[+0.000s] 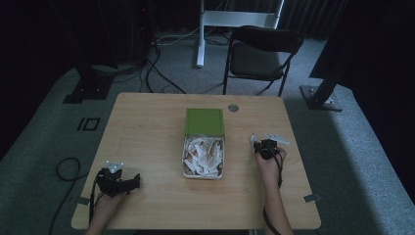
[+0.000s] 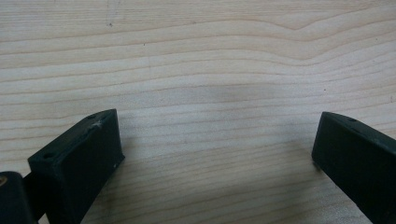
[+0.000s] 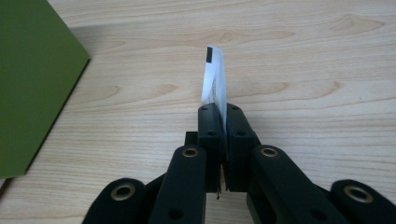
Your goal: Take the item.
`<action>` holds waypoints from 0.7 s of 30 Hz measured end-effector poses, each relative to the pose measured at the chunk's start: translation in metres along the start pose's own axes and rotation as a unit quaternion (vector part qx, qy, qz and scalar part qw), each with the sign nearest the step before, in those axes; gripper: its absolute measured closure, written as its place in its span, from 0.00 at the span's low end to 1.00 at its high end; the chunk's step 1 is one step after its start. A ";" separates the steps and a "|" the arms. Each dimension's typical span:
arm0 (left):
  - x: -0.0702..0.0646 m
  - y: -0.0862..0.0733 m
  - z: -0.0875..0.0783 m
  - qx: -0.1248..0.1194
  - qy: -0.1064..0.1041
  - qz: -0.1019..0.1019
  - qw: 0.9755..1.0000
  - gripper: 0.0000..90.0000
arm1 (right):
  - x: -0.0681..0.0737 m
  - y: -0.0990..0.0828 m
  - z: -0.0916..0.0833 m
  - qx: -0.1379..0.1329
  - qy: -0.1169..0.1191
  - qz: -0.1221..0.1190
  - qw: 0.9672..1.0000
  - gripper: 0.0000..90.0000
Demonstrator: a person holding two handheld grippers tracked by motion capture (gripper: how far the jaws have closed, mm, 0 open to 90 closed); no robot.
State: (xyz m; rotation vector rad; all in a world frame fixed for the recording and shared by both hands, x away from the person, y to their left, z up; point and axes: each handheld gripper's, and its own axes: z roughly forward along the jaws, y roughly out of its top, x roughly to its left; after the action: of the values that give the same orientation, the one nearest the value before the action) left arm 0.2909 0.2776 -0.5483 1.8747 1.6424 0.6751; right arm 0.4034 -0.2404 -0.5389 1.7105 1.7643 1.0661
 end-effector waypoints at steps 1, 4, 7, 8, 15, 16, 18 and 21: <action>0.000 0.000 0.000 0.000 0.000 0.000 1.000 0.03 | 0.000 0.000 0.000 0.000 0.000 0.000 1.000 0.96; 0.000 0.000 0.000 0.000 0.000 0.000 1.000 0.03 | -0.006 0.000 0.002 0.001 -0.001 0.003 1.000 0.82; 0.000 0.000 0.000 0.000 0.000 0.000 1.000 0.03 | -0.009 0.000 0.001 -0.025 -0.015 -0.011 1.000 0.62; 0.000 0.000 0.000 0.000 0.000 0.000 1.000 0.03 | -0.010 0.001 0.000 -0.032 -0.016 -0.023 0.999 0.58; 0.000 0.000 0.000 0.000 0.000 0.000 1.000 0.03 | -0.013 0.005 -0.008 -0.044 0.006 -0.049 0.998 0.33; 0.000 0.000 0.000 0.000 0.000 0.000 1.000 0.03 | -0.013 0.004 -0.009 -0.043 0.008 -0.053 0.998 0.33; 0.000 0.000 0.000 0.000 0.000 0.000 1.000 0.03 | -0.013 0.002 -0.011 -0.038 0.015 -0.051 0.998 0.31; 0.000 0.000 0.000 -0.001 0.000 0.000 1.000 0.03 | -0.013 0.000 -0.013 -0.026 0.022 -0.058 0.998 0.29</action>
State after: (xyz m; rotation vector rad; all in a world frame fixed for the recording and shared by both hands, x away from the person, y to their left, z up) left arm 0.2909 0.2776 -0.5484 1.8736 1.6421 0.6757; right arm 0.3945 -0.2559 -0.5338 1.5450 1.8222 1.0964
